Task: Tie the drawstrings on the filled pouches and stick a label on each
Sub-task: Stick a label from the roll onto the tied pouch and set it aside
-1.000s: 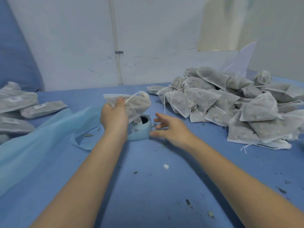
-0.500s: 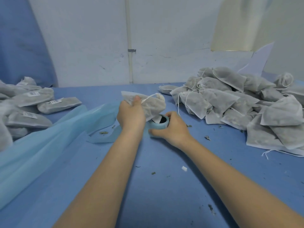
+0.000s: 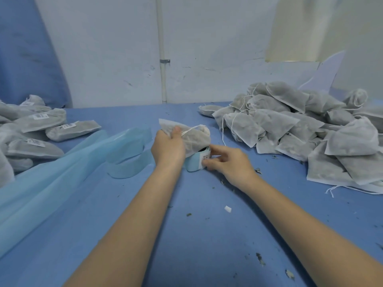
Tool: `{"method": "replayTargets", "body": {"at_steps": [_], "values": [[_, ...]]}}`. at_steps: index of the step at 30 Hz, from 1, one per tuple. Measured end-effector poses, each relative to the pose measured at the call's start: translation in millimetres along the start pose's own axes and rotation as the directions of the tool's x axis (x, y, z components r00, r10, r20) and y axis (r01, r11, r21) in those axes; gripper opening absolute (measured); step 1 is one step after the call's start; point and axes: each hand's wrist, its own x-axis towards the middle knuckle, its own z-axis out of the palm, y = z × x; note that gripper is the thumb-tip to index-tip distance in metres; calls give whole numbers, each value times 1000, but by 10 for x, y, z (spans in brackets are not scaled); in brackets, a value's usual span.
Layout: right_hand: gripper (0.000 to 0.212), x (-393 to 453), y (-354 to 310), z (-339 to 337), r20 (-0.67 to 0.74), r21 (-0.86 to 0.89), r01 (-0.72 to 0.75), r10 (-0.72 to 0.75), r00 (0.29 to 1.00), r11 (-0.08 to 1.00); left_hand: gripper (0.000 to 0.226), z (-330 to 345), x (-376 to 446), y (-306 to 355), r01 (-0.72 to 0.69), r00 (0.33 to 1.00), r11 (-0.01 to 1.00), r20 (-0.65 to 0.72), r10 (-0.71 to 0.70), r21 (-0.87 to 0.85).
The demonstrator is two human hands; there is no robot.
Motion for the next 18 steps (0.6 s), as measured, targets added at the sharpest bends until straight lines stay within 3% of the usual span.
{"method": "replayTargets", "body": {"at_steps": [5, 10, 18], "values": [[33, 27, 14, 40, -131, 37, 3, 2, 991, 999, 32, 11, -20, -10, -27, 1000, 1000, -13, 27, 16], [17, 21, 36, 44, -182, 29, 14, -9, 983, 999, 30, 19, -41, -22, -33, 999, 999, -19, 33, 23], [21, 32, 47, 47, -230, -23, 22, -26, 973, 999, 29, 40, -73, -15, -57, 998, 995, -27, 59, 78]]}}
